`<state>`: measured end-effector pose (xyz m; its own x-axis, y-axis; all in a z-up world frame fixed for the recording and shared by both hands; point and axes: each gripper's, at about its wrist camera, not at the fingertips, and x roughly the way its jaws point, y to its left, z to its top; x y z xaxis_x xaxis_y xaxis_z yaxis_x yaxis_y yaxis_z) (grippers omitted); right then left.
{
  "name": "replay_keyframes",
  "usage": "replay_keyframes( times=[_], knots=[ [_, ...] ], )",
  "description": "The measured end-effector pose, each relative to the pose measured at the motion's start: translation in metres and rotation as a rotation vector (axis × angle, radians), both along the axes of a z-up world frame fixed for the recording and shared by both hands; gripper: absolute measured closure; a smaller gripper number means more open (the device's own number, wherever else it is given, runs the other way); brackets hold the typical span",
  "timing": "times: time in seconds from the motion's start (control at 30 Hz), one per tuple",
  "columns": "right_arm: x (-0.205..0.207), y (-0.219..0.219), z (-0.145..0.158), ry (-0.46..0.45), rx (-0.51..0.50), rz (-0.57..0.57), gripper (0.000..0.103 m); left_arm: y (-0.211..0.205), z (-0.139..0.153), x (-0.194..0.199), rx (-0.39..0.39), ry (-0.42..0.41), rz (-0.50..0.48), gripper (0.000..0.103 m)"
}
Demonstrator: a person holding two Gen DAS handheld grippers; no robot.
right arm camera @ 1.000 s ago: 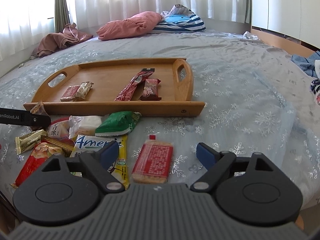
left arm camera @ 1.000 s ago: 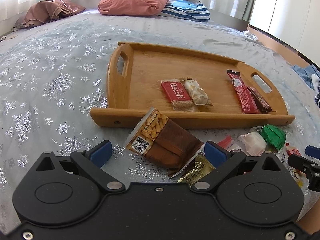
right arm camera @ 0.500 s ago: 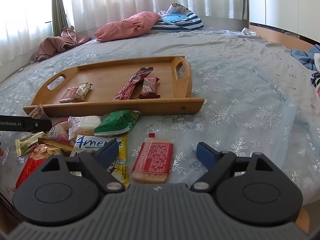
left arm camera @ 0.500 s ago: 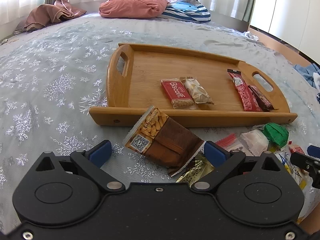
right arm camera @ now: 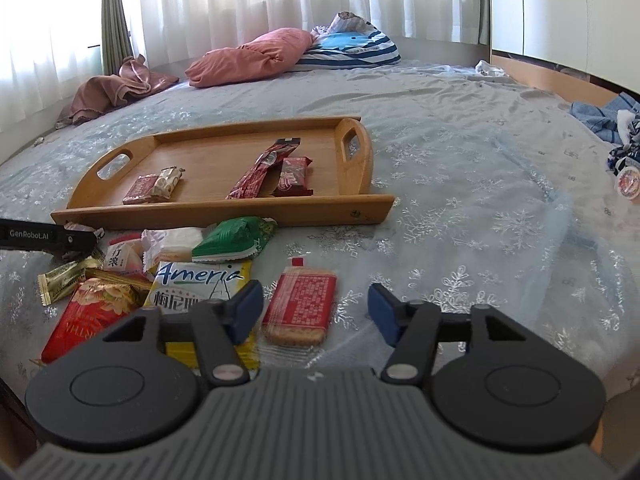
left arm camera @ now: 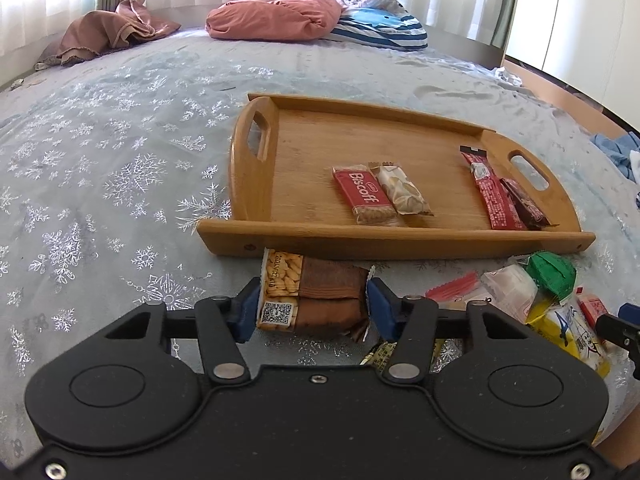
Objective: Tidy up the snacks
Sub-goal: 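Close the left tool on the brown almond packet while the right tool grasps the red wafer packet, then lift and carry the almond packet and red wafer packet over the tray with both tools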
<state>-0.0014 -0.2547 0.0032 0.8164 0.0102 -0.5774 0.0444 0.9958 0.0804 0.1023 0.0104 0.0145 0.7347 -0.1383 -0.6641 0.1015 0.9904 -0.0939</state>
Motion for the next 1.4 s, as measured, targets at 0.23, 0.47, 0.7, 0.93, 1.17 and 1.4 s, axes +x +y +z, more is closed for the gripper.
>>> replay_keyframes(
  times=[0.23, 0.47, 0.7, 0.93, 1.17, 1.4],
  knots=[
    [-0.004, 0.006, -0.002, 0.003, -0.041, 0.028, 0.059, 0.004, 0.003, -0.003, -0.009, -0.002, 0.022, 0.053],
    [-0.002, 0.010, 0.001, -0.013, -0.062, 0.017, 0.081, 0.009, 0.009, -0.006, -0.008, -0.015, 0.038, 0.053],
    [0.000, 0.007, 0.005, -0.023, -0.058, 0.006, 0.088, 0.013, 0.017, -0.007, -0.009, -0.037, 0.048, 0.053],
    [-0.003, 0.009, 0.004, -0.027, -0.075, 0.006, 0.089, 0.013, 0.020, -0.009, -0.006, -0.046, 0.051, 0.053],
    [-0.002, 0.009, 0.004, -0.025, -0.067, 0.009, 0.070, 0.015, 0.020, -0.010, -0.006, -0.041, 0.052, 0.053],
    [0.001, 0.016, -0.002, -0.019, -0.107, 0.037, 0.059, 0.014, 0.019, -0.010, -0.005, -0.037, 0.051, 0.053]
  ],
)
